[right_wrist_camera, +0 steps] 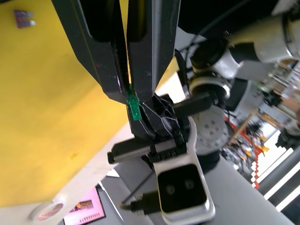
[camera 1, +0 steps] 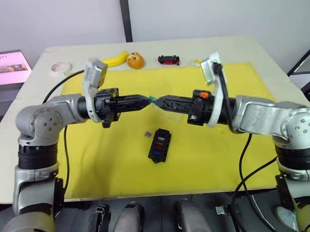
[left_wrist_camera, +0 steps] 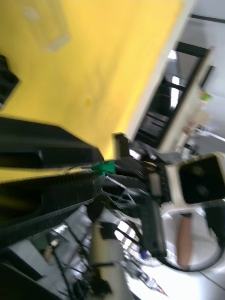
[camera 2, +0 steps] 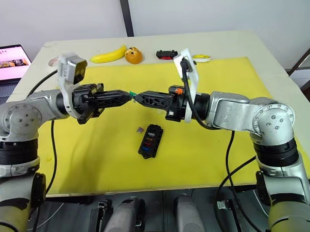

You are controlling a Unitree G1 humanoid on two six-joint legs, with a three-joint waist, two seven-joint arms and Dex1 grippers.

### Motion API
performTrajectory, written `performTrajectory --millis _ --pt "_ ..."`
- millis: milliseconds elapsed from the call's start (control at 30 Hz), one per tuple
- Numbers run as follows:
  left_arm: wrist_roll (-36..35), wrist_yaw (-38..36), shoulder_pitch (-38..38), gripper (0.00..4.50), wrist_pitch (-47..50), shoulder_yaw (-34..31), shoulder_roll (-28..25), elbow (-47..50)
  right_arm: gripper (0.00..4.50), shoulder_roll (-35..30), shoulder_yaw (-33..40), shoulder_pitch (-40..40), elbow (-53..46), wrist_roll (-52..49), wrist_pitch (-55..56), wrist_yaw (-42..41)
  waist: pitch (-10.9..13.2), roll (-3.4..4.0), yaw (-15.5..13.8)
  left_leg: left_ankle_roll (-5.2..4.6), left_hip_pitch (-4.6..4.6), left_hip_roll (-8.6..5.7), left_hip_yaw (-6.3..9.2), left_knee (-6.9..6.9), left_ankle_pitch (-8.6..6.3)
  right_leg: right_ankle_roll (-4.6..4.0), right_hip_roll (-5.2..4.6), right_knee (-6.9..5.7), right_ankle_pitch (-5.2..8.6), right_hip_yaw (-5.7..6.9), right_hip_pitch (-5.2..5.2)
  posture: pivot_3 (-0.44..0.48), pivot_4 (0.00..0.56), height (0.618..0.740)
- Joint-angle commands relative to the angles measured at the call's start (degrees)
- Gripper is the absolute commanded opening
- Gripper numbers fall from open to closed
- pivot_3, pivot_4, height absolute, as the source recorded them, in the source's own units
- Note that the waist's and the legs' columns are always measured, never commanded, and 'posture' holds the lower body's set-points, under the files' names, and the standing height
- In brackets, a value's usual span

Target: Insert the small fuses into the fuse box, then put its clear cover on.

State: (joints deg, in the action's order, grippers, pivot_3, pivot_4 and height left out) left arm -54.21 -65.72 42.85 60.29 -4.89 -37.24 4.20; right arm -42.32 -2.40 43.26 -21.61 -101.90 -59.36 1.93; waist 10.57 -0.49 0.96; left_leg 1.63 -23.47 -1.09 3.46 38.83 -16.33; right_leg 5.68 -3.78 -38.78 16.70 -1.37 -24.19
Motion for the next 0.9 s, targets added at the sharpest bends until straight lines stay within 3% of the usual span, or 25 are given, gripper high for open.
performTrajectory --millis 33,100,200,300,467,900 --pt "5.8 -6.4 -0.8 2.00 -5.3 3.7 -5.9 0.8 0.00 -5.5 -2.5 1.0 -8.0 17.0 -0.4 -12.0 0.0 0.00 0.0 0.00 0.00 0.00 0.00 -0.03 0.00 0.00 0.03 0.03 0.00 0.00 -0.01 0.000 0.150 0.740" --pt "10.1 -9.4 -1.6 3.16 -9.8 6.8 -8.4 0.3 0.00 -7.8 -4.9 -0.7 -10.5 26.2 1.6 -18.5 0.0 0.01 0.0 0.00 0.00 -0.04 0.01 -0.13 0.00 -0.01 0.15 0.22 0.00 0.01 0.02 0.000 0.150 0.740" --pt "17.1 -12.8 -2.9 4.46 -17.9 11.1 -10.3 -1.7 0.00 -11.9 -12.2 -6.1 -12.6 44.7 10.1 -28.4 0.0 -0.01 -0.3 0.01 0.02 -0.04 0.01 -0.24 0.01 -0.01 0.17 0.33 0.00 0.03 0.04 0.000 0.150 0.740" --pt "21.9 -13.8 -4.4 4.46 -24.6 13.0 -9.8 -2.9 0.00 -10.1 -14.1 -11.2 -10.8 54.6 18.4 -33.7 0.0 -0.02 -0.2 0.01 0.00 -0.05 -0.03 -0.24 0.01 -0.01 0.13 0.41 -0.01 0.00 0.06 0.000 0.150 0.740" --pt "26.5 -13.7 -7.2 4.46 -32.1 13.9 -8.6 -3.0 0.00 -5.1 -14.0 -15.0 -8.2 63.0 25.1 -37.8 0.0 -0.04 -0.1 0.01 -0.01 0.03 -0.02 -0.27 0.01 -0.01 0.12 0.41 -0.02 -0.01 0.02 0.000 0.150 0.740" --pt "29.4 -14.2 -10.8 4.46 -35.7 14.3 -8.3 -0.5 0.00 2.9 -11.4 -19.6 1.1 71.7 32.5 -45.9 0.0 -0.04 -0.2 0.02 0.00 0.02 0.01 -0.26 0.01 0.01 0.12 0.40 -0.03 0.02 0.07 0.000 0.150 0.740"
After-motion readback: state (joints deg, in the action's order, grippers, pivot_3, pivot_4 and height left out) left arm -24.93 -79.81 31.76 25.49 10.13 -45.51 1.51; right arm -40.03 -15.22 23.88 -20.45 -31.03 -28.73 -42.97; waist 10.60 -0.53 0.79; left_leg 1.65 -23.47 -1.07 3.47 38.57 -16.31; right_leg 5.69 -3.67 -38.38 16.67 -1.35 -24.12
